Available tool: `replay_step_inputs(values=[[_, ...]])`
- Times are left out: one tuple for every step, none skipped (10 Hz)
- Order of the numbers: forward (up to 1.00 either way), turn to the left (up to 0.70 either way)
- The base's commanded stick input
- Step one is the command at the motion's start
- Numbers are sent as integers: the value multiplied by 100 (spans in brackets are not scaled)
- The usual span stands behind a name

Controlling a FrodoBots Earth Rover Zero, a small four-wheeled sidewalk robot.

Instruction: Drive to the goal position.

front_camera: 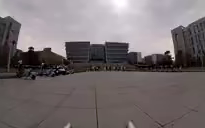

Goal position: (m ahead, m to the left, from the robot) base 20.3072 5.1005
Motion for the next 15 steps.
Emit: replay_step_inputs(values=[[70, 0], [70, 0], [70, 0], [70, 0], [70, 0], [70, 0], [70, 0], [70, 0], [70, 0], [70, 0], [70, 0], [70, 0], [70, 0], [70, 0], [70, 0]])
